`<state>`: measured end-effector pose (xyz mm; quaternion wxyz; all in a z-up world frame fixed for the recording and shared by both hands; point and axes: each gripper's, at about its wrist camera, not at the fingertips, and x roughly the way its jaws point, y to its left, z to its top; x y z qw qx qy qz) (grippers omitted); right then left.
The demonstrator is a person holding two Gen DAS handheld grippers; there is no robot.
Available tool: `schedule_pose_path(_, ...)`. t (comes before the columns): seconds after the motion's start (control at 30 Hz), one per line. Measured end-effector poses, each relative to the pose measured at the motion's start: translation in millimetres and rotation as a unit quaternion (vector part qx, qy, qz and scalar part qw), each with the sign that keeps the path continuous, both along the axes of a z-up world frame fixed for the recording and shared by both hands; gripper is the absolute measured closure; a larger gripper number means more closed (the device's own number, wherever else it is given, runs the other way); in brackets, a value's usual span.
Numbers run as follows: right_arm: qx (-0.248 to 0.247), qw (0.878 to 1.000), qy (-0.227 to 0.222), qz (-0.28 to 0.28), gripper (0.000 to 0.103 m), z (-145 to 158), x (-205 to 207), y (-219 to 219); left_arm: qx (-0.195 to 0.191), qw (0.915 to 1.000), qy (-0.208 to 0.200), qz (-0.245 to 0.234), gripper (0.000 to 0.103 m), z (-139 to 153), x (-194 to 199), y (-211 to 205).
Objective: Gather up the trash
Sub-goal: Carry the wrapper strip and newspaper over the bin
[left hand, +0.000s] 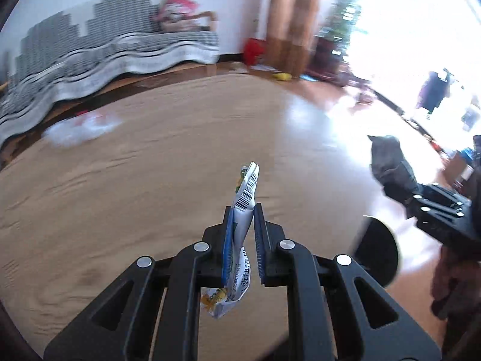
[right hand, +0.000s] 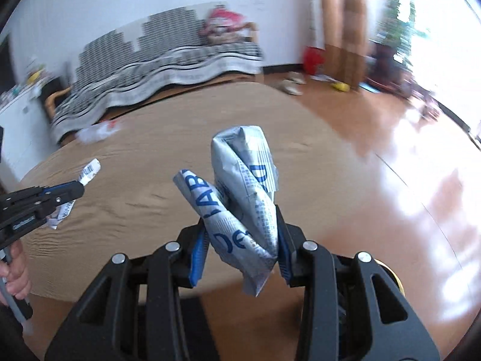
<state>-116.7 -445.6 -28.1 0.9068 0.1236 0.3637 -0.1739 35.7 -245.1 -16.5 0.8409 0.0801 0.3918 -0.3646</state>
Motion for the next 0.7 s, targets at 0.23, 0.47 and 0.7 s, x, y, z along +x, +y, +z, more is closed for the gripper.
schedule_pose_path(0.23, 0.014, 0.993, 0.021, -0.119, 0.064, -24.4, -105.2, -76.3, -0.02, 0.9917, 0.027, -0.124, 0.09, -13.9, -82.5, -109.7)
schedule_pose_path(0.47, 0.048, 0.98, 0.026, -0.19, 0.064, -49.4, -178.6, -114.5, -0.032, 0.9749, 0.077, -0.206, 0.09, -52.5, -132.4, -187.7)
schedule_pose_path(0.7, 0.062, 0.975, 0.022, -0.211, 0.064, -61.7, -209.2, -128.5, -0.022, 0.9674, 0.104, -0.23, 0.09, -79.0, -150.3, -226.9)
